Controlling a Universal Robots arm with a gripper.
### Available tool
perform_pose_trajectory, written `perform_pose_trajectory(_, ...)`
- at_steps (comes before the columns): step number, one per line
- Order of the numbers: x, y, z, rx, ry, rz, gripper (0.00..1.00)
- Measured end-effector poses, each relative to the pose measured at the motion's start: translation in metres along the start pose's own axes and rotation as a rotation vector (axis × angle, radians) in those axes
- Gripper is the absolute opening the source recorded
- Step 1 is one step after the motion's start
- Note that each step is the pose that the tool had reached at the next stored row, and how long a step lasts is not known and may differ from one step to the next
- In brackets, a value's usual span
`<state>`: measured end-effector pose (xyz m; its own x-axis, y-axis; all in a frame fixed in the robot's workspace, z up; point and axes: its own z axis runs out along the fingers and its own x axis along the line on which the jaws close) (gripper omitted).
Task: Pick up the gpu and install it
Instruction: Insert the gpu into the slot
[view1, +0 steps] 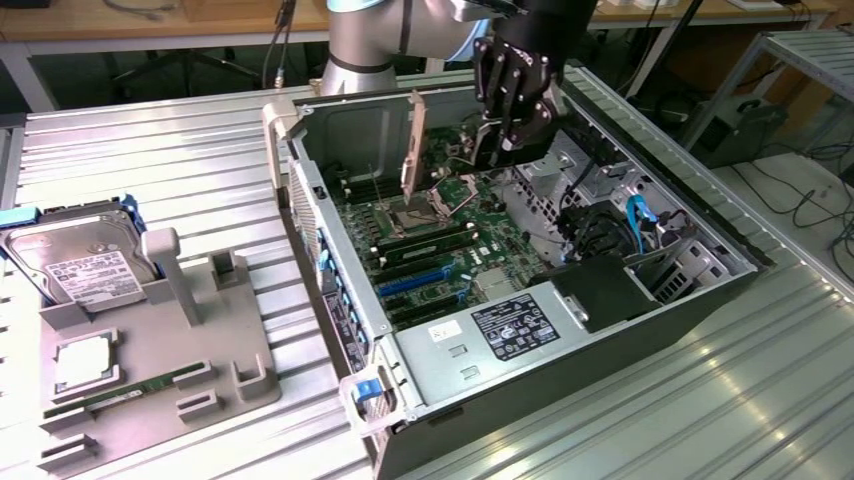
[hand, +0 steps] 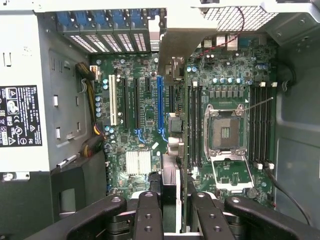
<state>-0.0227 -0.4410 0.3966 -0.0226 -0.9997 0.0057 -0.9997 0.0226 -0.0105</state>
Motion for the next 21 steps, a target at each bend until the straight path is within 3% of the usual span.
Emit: perform_pose_trajectory(21,0.0000,0.0006,0.0068,-0.0001,0.0000,0.000,0.28)
